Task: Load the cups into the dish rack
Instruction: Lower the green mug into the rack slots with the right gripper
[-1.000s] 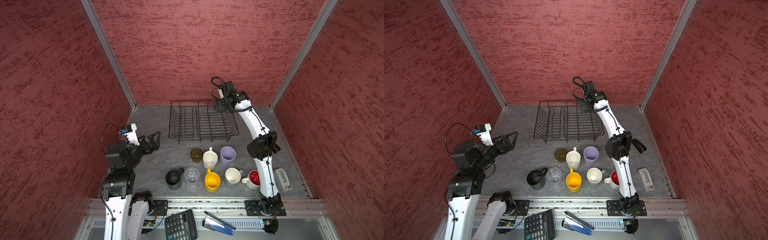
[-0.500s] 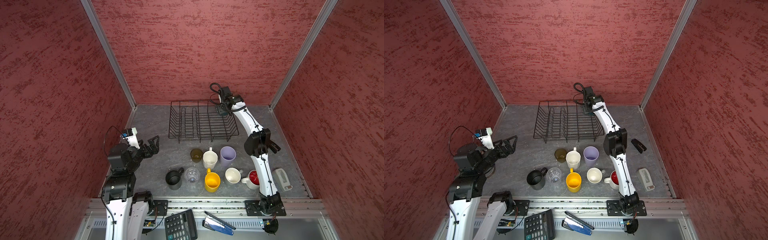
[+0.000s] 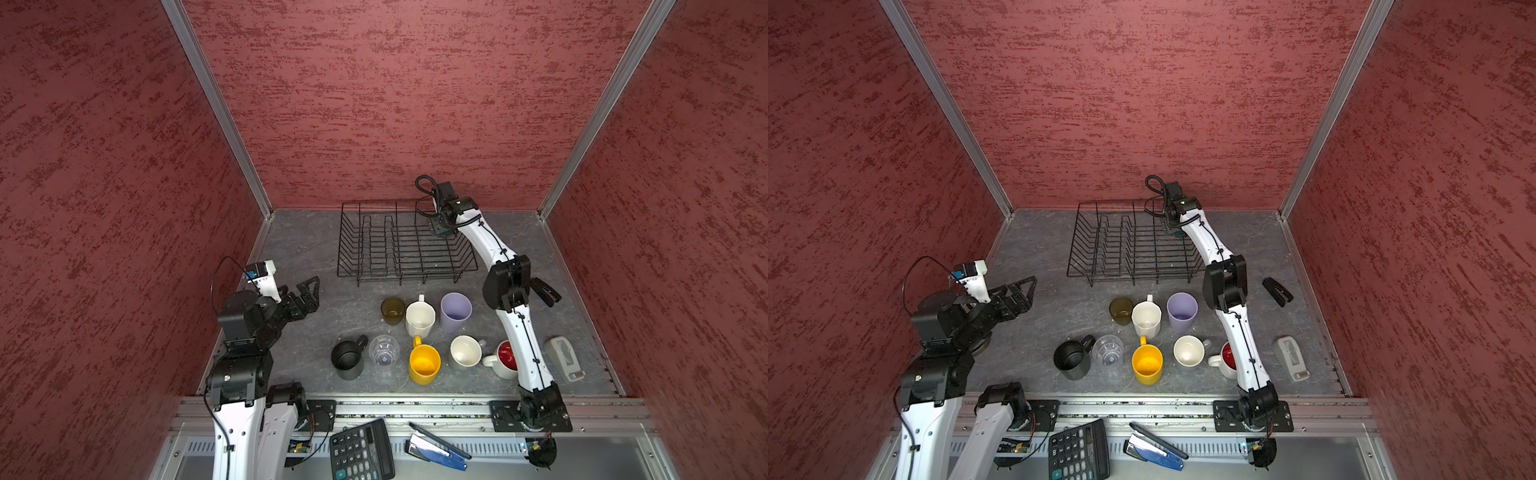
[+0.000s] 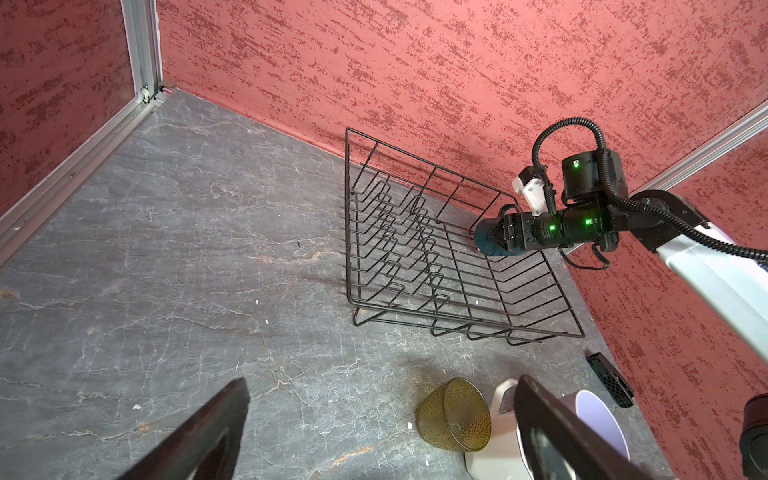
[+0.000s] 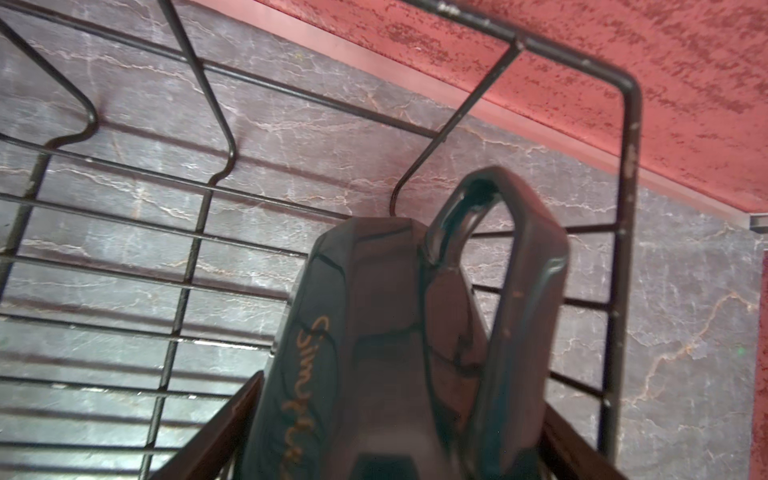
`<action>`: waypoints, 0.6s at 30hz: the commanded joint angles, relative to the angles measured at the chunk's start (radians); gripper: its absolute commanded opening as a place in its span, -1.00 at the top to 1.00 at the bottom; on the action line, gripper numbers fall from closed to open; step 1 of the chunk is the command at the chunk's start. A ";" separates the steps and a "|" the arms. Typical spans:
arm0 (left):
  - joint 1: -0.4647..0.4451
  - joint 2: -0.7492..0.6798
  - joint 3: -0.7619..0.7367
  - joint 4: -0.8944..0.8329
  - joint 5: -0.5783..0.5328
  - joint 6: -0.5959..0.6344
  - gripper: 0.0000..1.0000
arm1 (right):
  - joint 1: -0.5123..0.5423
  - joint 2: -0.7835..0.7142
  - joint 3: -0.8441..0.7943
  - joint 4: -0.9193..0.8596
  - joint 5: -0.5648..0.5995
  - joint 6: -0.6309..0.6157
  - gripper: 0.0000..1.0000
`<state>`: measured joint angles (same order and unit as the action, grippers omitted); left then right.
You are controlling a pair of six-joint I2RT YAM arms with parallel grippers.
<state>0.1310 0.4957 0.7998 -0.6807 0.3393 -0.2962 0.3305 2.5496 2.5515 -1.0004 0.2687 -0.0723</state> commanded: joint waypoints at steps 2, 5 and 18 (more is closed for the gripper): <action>0.009 -0.015 -0.008 -0.011 0.016 -0.014 -1.00 | -0.007 0.008 0.028 0.075 0.032 -0.018 1.00; 0.009 -0.014 -0.007 -0.013 0.020 -0.020 -1.00 | -0.007 0.020 0.028 0.075 0.019 -0.019 1.00; 0.009 -0.014 -0.006 -0.021 0.030 -0.032 -0.99 | -0.013 0.036 0.028 0.072 -0.034 -0.010 0.15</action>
<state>0.1310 0.4900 0.7982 -0.6899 0.3584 -0.3248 0.3275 2.5710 2.5515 -0.9703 0.2512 -0.0834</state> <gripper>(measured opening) 0.996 0.813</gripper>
